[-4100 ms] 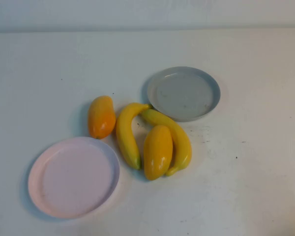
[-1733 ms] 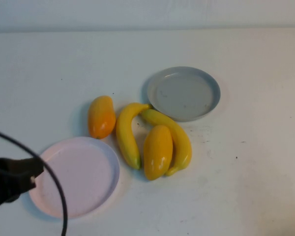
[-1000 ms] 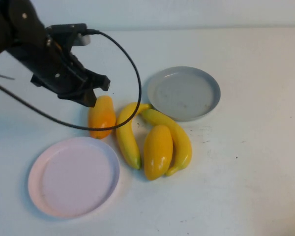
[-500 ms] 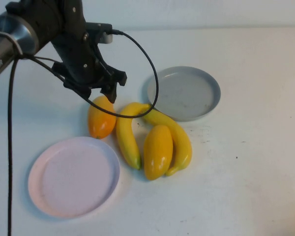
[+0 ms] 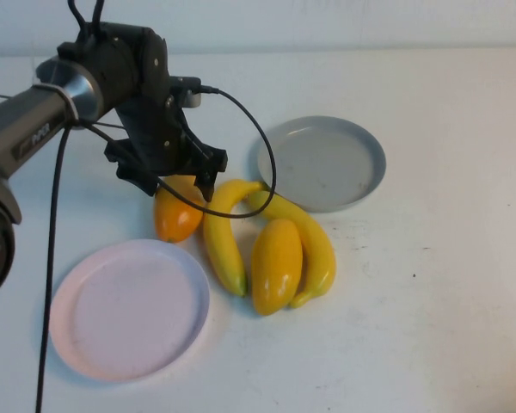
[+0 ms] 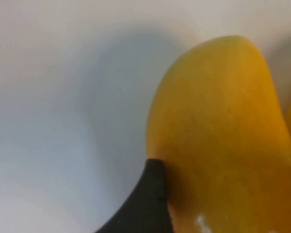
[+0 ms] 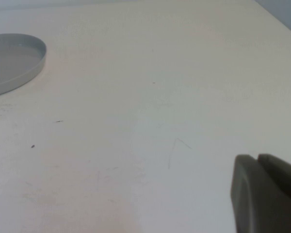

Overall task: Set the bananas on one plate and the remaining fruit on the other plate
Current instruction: Put one type of fruit in the left plate

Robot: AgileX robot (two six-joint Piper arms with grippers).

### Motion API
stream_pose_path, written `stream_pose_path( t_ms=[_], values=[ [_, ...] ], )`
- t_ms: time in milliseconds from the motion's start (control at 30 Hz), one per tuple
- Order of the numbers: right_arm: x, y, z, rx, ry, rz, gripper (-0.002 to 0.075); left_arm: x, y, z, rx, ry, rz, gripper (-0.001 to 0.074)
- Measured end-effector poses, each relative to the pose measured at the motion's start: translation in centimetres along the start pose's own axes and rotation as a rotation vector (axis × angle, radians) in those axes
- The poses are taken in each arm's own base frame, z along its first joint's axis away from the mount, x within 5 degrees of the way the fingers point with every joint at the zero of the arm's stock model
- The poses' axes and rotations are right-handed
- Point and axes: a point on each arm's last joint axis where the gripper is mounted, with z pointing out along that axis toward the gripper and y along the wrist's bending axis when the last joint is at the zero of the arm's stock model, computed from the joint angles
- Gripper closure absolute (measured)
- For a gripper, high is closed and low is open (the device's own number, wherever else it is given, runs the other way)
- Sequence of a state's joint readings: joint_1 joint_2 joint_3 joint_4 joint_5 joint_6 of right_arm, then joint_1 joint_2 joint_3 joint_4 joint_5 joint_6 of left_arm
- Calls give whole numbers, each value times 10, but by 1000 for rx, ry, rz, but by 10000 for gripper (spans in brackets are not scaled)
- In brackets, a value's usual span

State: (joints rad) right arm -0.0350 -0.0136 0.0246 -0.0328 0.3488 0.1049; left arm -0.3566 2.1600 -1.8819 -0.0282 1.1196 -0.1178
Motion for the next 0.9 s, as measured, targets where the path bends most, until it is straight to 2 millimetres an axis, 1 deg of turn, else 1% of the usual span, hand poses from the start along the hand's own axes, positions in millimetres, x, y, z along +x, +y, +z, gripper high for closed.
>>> stream_pose_path(
  t_ms=[67,433,533,667,900],
  values=[
    [0,0,0,0,0,0,742,0,1,8,-8,8,3,66],
    [0,0,0,0,0,0,741,-4,3,25,-30,-2,13,66],
    [0,0,0,0,0,0,741,-3,3,26,-31,2,15,82],
    [0,0,0,0,0,0,741,-3,3,26,-35,4,23,157],
    [0,0,0,0,0,0,742,-1,4,25,-45,34,64,157]
  ],
)
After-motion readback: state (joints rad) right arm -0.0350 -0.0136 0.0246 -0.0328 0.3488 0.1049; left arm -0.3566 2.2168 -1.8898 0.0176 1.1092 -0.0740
